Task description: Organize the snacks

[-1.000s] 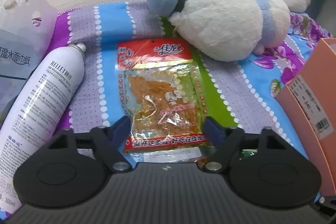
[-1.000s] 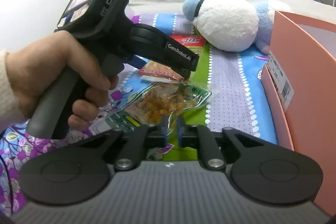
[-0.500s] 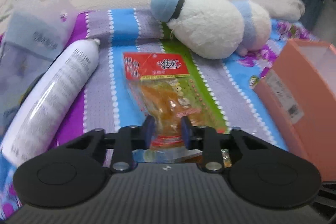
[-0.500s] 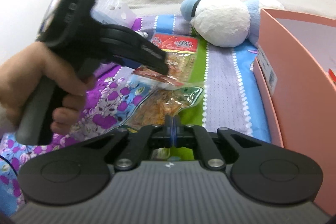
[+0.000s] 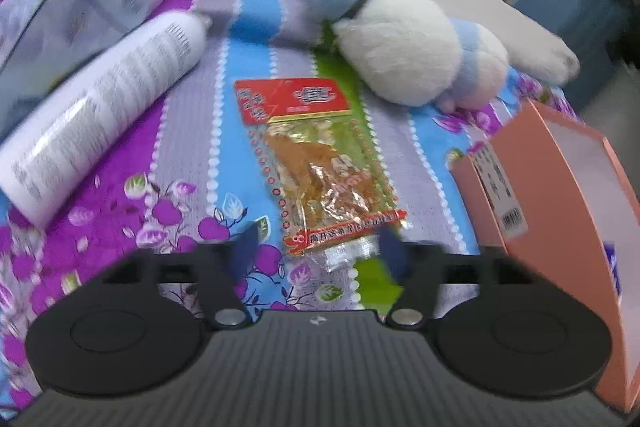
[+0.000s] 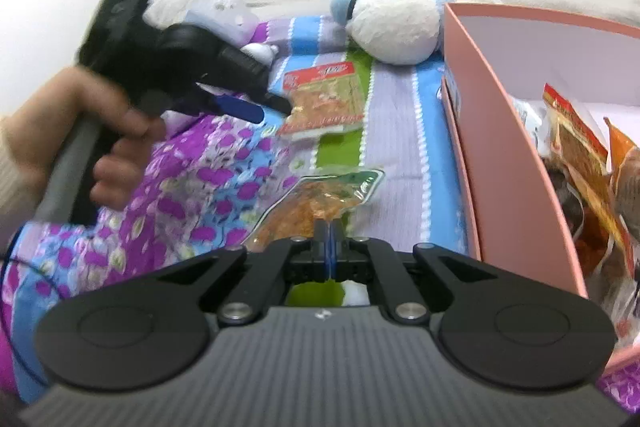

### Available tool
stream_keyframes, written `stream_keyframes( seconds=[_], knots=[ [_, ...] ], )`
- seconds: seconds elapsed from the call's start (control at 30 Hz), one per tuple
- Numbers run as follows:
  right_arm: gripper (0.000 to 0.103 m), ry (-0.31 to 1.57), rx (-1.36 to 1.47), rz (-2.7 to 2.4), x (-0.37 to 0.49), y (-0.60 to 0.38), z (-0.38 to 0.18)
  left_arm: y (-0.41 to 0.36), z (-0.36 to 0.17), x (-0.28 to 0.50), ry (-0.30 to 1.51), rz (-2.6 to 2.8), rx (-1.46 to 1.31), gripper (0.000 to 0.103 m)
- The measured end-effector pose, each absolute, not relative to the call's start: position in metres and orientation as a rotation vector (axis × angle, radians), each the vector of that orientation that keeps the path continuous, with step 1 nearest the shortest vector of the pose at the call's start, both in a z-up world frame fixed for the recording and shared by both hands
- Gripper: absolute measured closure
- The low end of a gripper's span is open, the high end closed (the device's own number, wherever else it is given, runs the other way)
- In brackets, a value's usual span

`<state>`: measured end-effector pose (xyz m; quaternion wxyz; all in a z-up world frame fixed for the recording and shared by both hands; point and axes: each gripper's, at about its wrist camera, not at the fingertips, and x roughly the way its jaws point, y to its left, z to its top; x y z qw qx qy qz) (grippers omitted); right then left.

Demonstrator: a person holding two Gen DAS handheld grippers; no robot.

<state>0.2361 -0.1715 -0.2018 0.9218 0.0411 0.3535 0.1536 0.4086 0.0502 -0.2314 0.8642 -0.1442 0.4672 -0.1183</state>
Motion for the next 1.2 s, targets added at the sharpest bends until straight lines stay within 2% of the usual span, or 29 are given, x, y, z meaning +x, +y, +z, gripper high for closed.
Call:
stream_keyframes(
  seconds=[0.27, 0.43, 0.53, 0.57, 0.6, 0.7, 1.0, 1.2],
  knots=[
    [0.099, 0.717, 0.047, 0.312, 0.231, -0.168, -0.207, 0.072, -0.259, 0.420, 1.101, -0.164, -0.658, 0.026],
    [0.099, 0.727, 0.044, 0.310, 0.231, -0.168, -0.213, 0.081, -0.278, 0.425, 1.124, -0.165, -0.889, 0.030],
    [0.099, 0.732, 0.047, 0.308, 0.232, -0.168, -0.215, 0.078, -0.281, 0.424, 1.115, -0.143, -0.905, 0.039],
    [0.099, 0.732, 0.046, 0.308, 0.232, -0.168, -0.215, 0.077, -0.280, 0.424, 1.107, -0.138, -0.901, 0.050],
    [0.099, 0.731, 0.047, 0.309, 0.232, -0.168, -0.214, 0.075, -0.281, 0.424, 1.101, -0.137, -0.899, 0.065],
    [0.099, 0.730, 0.050, 0.313, 0.232, -0.168, -0.212, 0.078, -0.289, 0.423, 1.094, -0.153, -0.940, 0.085],
    [0.099, 0.716, 0.063, 0.329, 0.215, -0.172, -0.194, 0.080, -0.249, 0.385, 1.020, -0.246, -0.890, 0.092],
    [0.099, 0.737, 0.114, 0.339, 0.194, -0.183, -0.184, 0.094, -0.227, 0.312, 1.030, -0.237, -0.869, 0.094]
  ],
)
